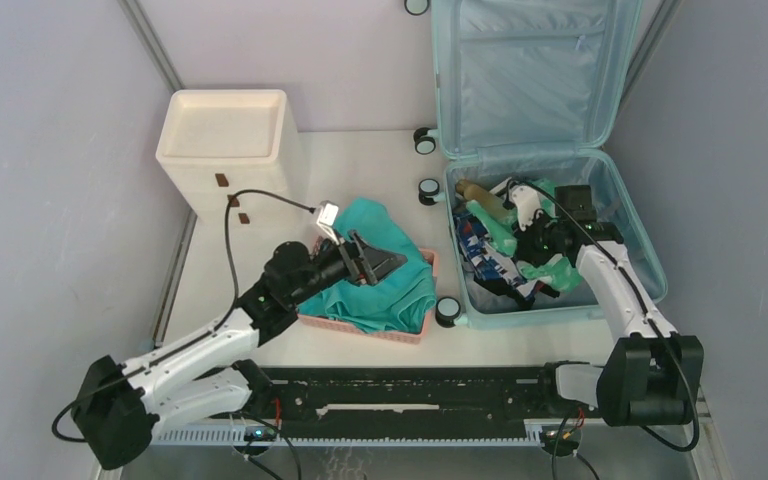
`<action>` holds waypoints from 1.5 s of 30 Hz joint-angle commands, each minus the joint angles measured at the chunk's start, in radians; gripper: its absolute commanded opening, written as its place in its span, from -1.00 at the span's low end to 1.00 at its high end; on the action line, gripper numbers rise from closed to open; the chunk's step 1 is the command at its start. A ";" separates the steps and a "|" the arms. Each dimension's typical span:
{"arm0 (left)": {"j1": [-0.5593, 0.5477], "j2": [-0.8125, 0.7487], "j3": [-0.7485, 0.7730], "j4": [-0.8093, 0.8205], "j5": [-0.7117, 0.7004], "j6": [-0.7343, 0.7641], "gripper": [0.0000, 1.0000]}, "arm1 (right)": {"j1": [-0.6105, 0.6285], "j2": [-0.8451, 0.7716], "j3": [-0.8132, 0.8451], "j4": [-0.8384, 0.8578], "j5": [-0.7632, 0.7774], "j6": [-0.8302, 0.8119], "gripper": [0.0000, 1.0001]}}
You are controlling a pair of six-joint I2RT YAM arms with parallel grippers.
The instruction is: Open, take out, and arrange the luggage
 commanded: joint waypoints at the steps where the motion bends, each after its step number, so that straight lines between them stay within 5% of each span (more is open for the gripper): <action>1: -0.049 0.083 0.120 0.097 -0.028 -0.020 0.78 | -0.051 -0.033 0.036 -0.131 -0.124 -0.025 -0.74; 7: -0.083 0.197 0.184 0.154 -0.008 -0.045 0.78 | -0.055 0.027 0.038 -0.143 -0.100 -0.034 0.04; 13: -0.105 0.255 0.210 0.173 0.004 -0.053 0.78 | -0.056 0.039 0.044 -0.152 -0.088 -0.033 0.16; 15: -0.110 0.267 0.215 0.174 0.003 -0.055 0.78 | -0.056 0.031 0.044 -0.144 -0.076 -0.025 0.10; 21: -0.147 0.329 0.264 0.174 -0.045 -0.082 0.77 | -0.052 0.047 0.047 -0.142 -0.062 -0.013 -0.69; 25: -0.188 0.396 0.304 0.184 -0.178 -0.188 0.75 | -0.096 0.016 0.078 -0.194 -0.183 -0.029 -1.00; 33: -0.248 0.605 0.455 0.202 -0.297 -0.394 0.74 | -0.193 -0.027 0.135 -0.269 -0.364 -0.041 -1.00; 37: -0.263 0.672 0.504 0.203 -0.290 -0.403 0.72 | -0.189 -0.012 0.125 -0.289 -0.313 -0.078 -0.99; 39: -0.263 0.677 0.507 0.202 -0.291 -0.393 0.72 | -0.171 -0.008 0.102 -0.264 -0.244 -0.090 -0.72; 40: -0.263 0.663 0.498 0.201 -0.306 -0.355 0.72 | -0.115 -0.027 0.053 -0.202 -0.117 -0.099 -0.42; 45: -0.263 0.620 0.471 0.185 -0.317 -0.281 0.72 | 0.043 -0.070 -0.032 -0.052 0.080 -0.078 -0.07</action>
